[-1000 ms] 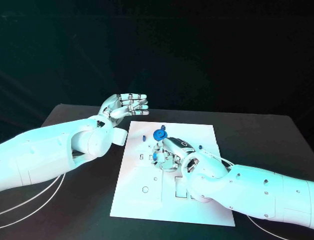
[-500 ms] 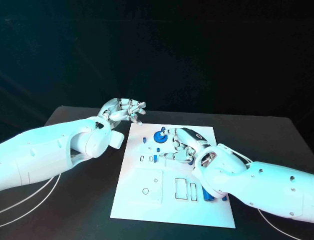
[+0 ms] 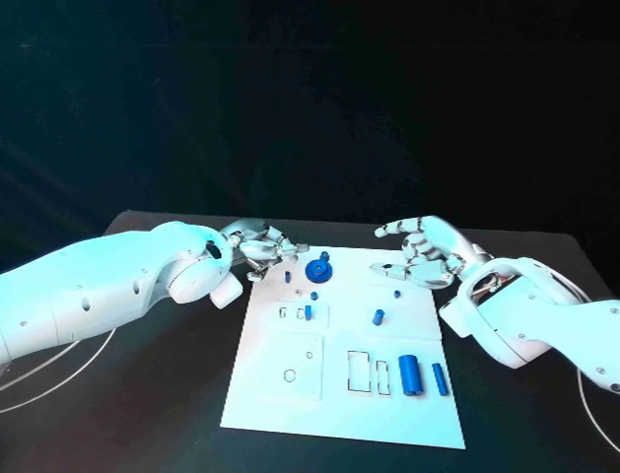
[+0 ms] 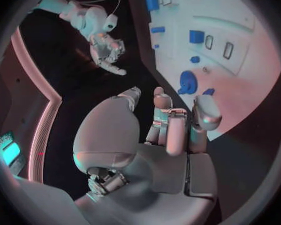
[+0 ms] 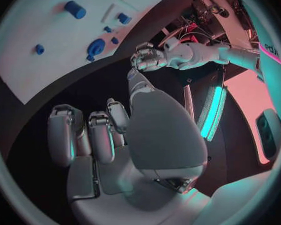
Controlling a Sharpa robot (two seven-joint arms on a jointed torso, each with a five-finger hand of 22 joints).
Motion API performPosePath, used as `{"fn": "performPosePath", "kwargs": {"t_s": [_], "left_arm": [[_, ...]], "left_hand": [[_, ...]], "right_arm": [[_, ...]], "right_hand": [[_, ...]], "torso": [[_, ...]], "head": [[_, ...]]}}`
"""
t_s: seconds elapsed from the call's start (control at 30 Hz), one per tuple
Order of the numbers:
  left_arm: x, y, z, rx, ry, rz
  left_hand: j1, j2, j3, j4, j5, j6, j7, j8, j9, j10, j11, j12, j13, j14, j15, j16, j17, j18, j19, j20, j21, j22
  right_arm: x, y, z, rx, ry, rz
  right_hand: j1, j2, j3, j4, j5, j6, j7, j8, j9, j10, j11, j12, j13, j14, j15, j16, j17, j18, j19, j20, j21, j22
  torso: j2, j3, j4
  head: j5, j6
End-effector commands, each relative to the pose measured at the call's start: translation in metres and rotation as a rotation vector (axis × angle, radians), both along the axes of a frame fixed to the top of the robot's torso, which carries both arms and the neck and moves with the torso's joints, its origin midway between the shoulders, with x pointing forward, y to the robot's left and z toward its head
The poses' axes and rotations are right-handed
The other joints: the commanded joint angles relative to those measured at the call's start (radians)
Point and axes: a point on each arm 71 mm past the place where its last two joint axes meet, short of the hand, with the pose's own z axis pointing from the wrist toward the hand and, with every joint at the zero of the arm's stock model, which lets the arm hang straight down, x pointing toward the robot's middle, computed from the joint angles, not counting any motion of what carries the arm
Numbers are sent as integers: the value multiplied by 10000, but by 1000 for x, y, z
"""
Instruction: Assemble the parts on the task board
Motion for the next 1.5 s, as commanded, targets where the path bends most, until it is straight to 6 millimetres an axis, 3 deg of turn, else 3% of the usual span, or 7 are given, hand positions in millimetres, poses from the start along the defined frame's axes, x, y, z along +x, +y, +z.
{"fn": "performPosePath", "kwargs": {"t_s": [0.03,0.2,0.4,0.57,0.67,1.0,1.5], "left_arm": [[-3,-1,-12,3159,1094,-948],[2,-13,-12,4020,1277,-1365],[7,-29,-12,4578,1421,-1903],[7,-39,-12,4870,1621,-2437],[6,-45,-13,5071,1699,-2758],[3,-53,-18,5762,1950,-3480],[3,-61,-22,5891,1962,-3611]], "left_hand": [[-144,22,-87,-3,-5,-5,-74,84,106,188,-56,221,299,867,-97,138,2102,-140,181,-62,174,310],[-312,109,-199,-2,-12,-286,4,-2,185,-668,9,-592,-865,664,-63,-112,1529,-77,-1,-69,33,-32],[-212,344,-284,-14,-27,-650,130,-208,297,-1755,110,-1857,-2435,399,-13,-605,760,135,-244,-56,-685,-1286],[-75,476,-254,-17,-18,-662,135,-306,324,-1144,106,-1307,-1631,774,-13,-76,1792,-152,628,-68,11,160],[-133,510,-322,-10,-25,-451,71,-241,410,-286,51,-363,-310,919,-47,154,2239,-264,915,-65,318,757],[-447,631,-583,-10,-76,-251,-85,-34,751,1097,-85,1329,2154,980,-158,255,2440,-289,961,-124,421,932],[-581,656,-730,1,-94,-240,-120,105,965,1058,-114,1415,2236,986,-185,265,2462,-297,970,-147,441,977]], "right_arm": [[5,-11,1,747,739,-173],[13,-27,4,707,796,-589],[20,-37,6,601,808,-850],[21,-39,6,534,854,-907],[22,-40,5,492,885,-929],[23,-42,5,399,941,-992],[24,-42,4,341,1023,-1008]], "right_hand": [[31,124,88,-14,194,88,132,50,2,-80,-13,-40,-16,838,35,-63,1727,181,-23,-6,-63,1433],[51,146,142,-21,349,201,120,67,18,-84,-24,-33,-24,834,25,-71,1708,181,-20,-16,-67,1435],[63,147,160,-26,393,258,117,75,31,-90,-28,-36,-31,826,22,-82,1677,187,-34,-19,-94,1420],[63,147,160,-26,393,258,117,75,31,-90,-28,-36,-31,826,22,-82,1677,187,-34,-19,-94,1420],[68,151,169,-27,411,297,114,83,41,-94,-30,-39,-37,822,20,-88,1659,193,-48,-21,-118,1405],[69,152,175,-26,421,376,112,97,67,-96,-32,-40,-40,820,18,-91,1650,193,-49,-22,-120,1405],[62,153,181,-22,430,458,106,115,90,-89,-35,-33,-35,816,15,-97,1635,196,-55,-25,-132,1398]], "torso": [[-34,32,-43],[-27,44,8],[-13,30,-23],[-11,33,-28],[-18,30,-24],[-18,27,2],[-12,33,-13]], "head": [[16,-21],[-18,-61],[-45,-26],[-32,-83],[-43,-130],[-18,-226],[-21,-297]]}}
